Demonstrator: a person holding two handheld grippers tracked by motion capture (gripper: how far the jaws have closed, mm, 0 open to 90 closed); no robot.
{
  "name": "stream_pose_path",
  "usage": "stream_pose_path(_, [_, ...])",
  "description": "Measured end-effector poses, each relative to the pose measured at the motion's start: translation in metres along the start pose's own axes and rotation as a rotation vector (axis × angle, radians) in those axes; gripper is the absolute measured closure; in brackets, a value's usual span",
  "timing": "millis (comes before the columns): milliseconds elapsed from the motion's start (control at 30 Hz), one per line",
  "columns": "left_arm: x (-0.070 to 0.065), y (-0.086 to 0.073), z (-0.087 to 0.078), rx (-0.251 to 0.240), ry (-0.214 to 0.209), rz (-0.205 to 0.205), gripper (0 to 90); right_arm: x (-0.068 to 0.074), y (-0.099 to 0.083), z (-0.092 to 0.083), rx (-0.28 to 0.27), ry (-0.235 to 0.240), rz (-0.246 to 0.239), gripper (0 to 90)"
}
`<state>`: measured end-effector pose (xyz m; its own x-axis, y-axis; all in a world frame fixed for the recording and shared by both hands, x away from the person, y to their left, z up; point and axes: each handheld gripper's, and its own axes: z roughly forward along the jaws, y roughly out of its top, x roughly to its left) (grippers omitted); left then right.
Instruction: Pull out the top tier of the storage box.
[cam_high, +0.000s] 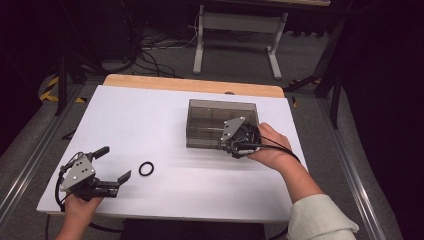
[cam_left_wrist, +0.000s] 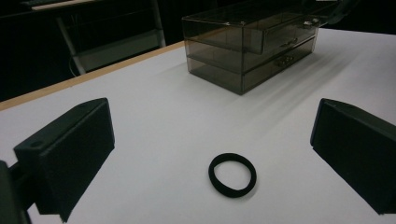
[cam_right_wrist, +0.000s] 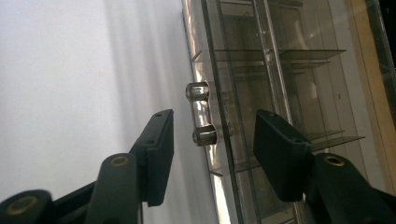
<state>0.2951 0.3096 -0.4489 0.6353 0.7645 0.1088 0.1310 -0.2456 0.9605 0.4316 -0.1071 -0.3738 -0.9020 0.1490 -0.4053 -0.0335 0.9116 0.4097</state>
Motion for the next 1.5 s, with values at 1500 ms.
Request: stream_pose_path(1500, [-0.001, 0.0, 0.0, 0.002, -0.001, 0.006, 0.6, 0.026, 0.005, -0.008, 0.073, 0.026, -0.066, 70.4])
